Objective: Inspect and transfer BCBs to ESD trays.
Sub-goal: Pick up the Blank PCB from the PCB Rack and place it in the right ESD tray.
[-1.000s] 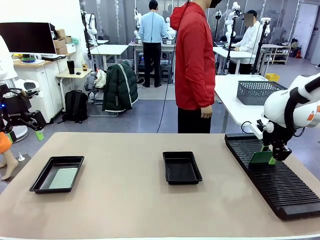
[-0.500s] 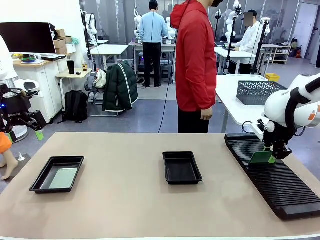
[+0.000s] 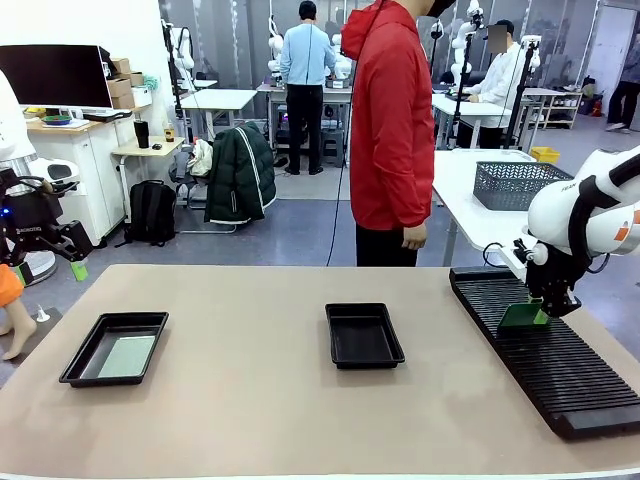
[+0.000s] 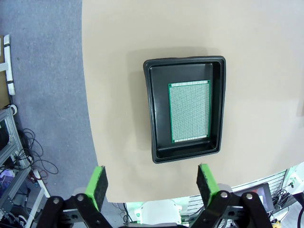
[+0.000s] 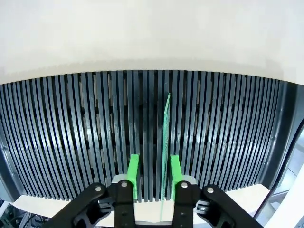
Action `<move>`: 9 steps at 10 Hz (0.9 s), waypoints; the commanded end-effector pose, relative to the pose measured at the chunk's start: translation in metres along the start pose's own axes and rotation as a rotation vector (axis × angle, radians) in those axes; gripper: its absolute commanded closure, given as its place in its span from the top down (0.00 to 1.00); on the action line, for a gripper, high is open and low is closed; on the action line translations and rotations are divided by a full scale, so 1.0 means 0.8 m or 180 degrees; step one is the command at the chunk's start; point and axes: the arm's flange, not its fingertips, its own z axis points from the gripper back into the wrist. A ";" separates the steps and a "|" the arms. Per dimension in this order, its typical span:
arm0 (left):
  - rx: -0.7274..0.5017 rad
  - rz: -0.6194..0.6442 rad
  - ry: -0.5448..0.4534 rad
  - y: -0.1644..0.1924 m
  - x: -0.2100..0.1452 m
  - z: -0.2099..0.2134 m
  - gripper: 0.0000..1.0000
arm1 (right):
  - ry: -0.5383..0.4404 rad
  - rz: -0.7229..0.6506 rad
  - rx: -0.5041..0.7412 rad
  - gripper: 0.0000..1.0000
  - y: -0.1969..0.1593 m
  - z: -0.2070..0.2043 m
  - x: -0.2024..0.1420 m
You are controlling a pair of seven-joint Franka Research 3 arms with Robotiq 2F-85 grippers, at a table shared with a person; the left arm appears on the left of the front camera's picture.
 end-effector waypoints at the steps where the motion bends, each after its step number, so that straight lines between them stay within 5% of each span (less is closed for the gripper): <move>1: -0.0008 -0.0018 -0.0027 0.002 0.000 -0.003 1.00 | 0.0076 -0.0052 0.0067 0.29 -0.006 -0.001 -0.001; 2: -0.0008 -0.0018 -0.0027 0.002 0.000 -0.003 1.00 | 0.0077 -0.0064 0.0065 0.12 -0.006 -0.001 -0.002; 3: -0.0008 -0.0018 -0.0027 0.002 0.000 -0.003 1.00 | 0.0074 -0.0070 0.0072 0.21 -0.007 -0.002 -0.004; 4: -0.0008 -0.0018 -0.0027 0.002 0.000 -0.003 1.00 | 0.0071 -0.0072 0.0075 0.04 -0.007 -0.002 -0.004; 5: -0.0008 -0.0018 -0.0027 0.002 0.000 -0.003 1.00 | 0.0076 -0.0068 0.0080 0.13 -0.007 -0.002 -0.003; 6: -0.0008 -0.0018 -0.0027 0.002 0.000 -0.003 1.00 | 0.0087 -0.0074 0.0080 0.00 -0.007 -0.001 -0.003; 7: -0.0008 -0.0018 -0.0027 0.002 0.000 -0.003 1.00 | 0.0091 -0.0083 0.0088 0.05 -0.008 -0.001 -0.005; 9: -0.0008 -0.0018 -0.0027 0.002 0.000 -0.003 1.00 | 0.0097 -0.0106 0.0099 0.00 -0.009 -0.001 -0.006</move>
